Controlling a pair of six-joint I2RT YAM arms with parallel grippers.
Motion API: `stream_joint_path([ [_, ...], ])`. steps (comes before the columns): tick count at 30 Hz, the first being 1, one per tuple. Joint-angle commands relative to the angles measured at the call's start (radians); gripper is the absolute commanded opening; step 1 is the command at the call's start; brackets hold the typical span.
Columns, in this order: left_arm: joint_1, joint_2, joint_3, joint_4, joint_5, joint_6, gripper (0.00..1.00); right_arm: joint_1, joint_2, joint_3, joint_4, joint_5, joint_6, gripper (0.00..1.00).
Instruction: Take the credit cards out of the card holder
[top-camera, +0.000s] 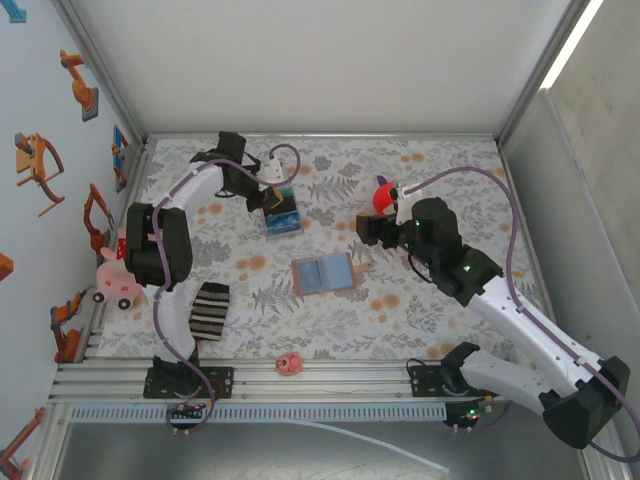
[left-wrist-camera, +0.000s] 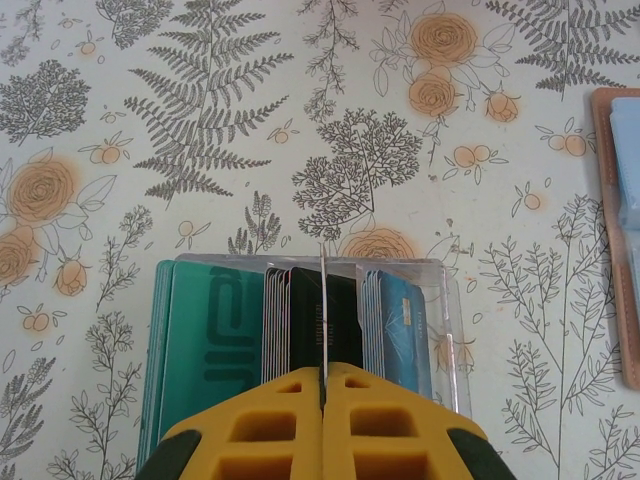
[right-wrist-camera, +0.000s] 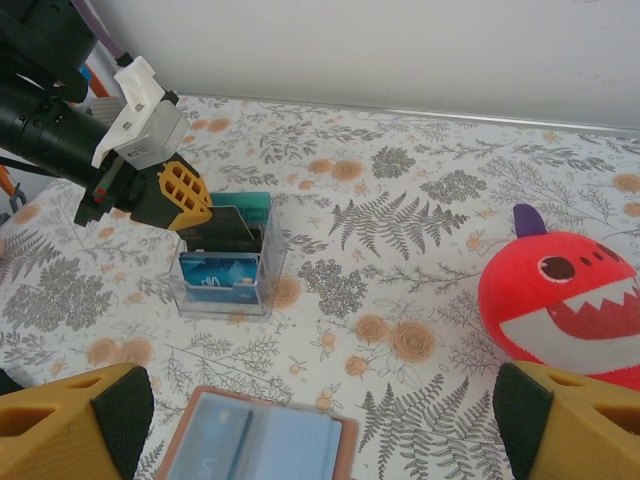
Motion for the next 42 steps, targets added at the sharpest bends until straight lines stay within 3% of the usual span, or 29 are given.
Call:
stream_joint_path([
  [1,0.009,0.027,0.035,-0.032,0.041,0.038,0.05,0.004,0.009,0.012,0.003,0.012,0.011,0.88],
  [8,0.009,0.05,0.053,-0.033,0.041,0.045,0.1,0.004,0.031,0.018,0.001,-0.001,0.008,0.88],
  [15,0.009,0.054,0.072,-0.06,0.041,0.04,0.35,0.004,0.058,0.032,0.0,-0.012,0.003,0.89],
  [27,0.008,-0.099,-0.004,-0.01,0.085,-0.022,0.39,0.004,0.108,0.055,-0.029,-0.02,0.004,0.99],
  [30,0.006,-0.175,-0.074,0.055,0.087,-0.067,0.51,0.004,0.113,0.052,-0.033,-0.018,0.005,0.99],
  [35,0.006,-0.341,-0.258,0.253,0.086,-0.214,0.88,0.004,0.125,0.052,-0.062,-0.002,0.012,0.95],
  [37,0.005,-0.415,-0.347,0.348,0.086,-0.293,0.99,0.004,0.134,0.051,-0.076,0.002,0.019,0.88],
  [42,-0.017,-0.587,-0.519,0.5,0.051,-0.502,0.97,0.013,0.166,0.051,-0.112,-0.017,0.035,0.71],
])
